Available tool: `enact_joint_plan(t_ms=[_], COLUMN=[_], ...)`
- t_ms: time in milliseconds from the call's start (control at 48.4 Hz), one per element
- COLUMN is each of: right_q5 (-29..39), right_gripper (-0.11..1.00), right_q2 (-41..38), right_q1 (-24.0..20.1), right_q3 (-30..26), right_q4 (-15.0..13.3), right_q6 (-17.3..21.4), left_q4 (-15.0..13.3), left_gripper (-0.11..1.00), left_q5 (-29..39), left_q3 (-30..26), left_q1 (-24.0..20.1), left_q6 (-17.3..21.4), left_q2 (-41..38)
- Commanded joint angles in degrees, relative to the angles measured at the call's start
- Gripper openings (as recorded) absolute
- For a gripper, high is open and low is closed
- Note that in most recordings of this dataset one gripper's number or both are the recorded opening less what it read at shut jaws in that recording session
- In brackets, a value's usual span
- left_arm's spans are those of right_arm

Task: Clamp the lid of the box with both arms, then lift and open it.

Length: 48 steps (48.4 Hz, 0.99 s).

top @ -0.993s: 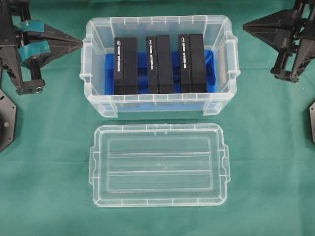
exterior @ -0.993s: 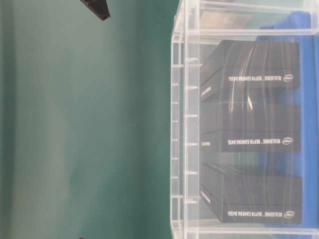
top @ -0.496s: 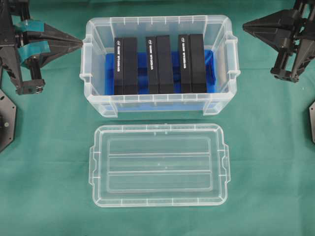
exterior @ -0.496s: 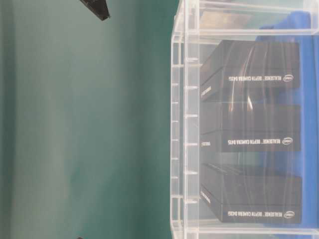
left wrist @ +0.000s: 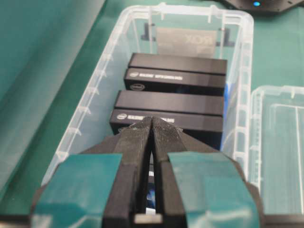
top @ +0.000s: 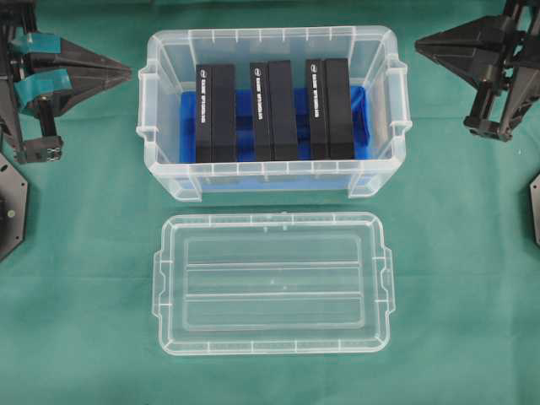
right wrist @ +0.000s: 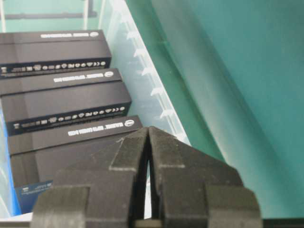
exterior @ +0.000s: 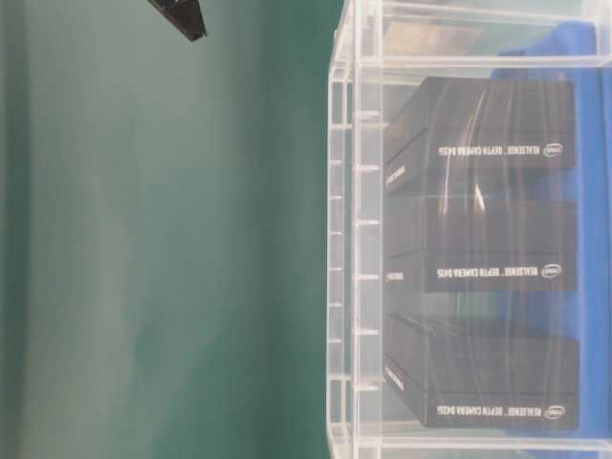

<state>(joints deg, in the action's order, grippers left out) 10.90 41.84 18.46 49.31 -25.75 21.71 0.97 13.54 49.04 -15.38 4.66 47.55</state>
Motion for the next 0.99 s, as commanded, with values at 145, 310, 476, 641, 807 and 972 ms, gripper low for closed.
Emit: enact_joint_plan(t_ms=[145,310,476,641,807,972], right_q5=[-0.70,-1.05,-1.49,-1.58,-1.58,-1.58], right_gripper=[0.00,0.00,0.00,0.00,0.00,0.00], right_q2=[0.18,0.18,0.26,0.26,0.26,0.26], right_q1=[-0.53,-0.88,-1.41,-1.58,-2.20,-3.25], right_q3=[-0.70,-0.79,-0.70,-0.70,-0.70,-0.70], right_q4=[-0.09,-0.09,-0.09,-0.09,-0.09,0.09], right_q6=[0.09,0.09,0.09,0.09,0.09,0.09], left_q4=[-0.18,-0.18,-0.18,-0.18,-0.18,-0.18], left_gripper=[0.01,0.01,0.01,0.01,0.01,0.01], left_q5=[-2.11,-2.81,-3.34,-3.78,-4.13,-4.22], left_q3=[0.18,0.62,0.88,1.23,1.32,1.41], left_q1=[0.35,0.62,0.79,0.79,0.79,0.88], left_q6=[-0.09,-0.09,-0.09,-0.09,-0.09,-0.09], left_q2=[-0.09,-0.09,-0.09,-0.09,-0.09,-0.09])
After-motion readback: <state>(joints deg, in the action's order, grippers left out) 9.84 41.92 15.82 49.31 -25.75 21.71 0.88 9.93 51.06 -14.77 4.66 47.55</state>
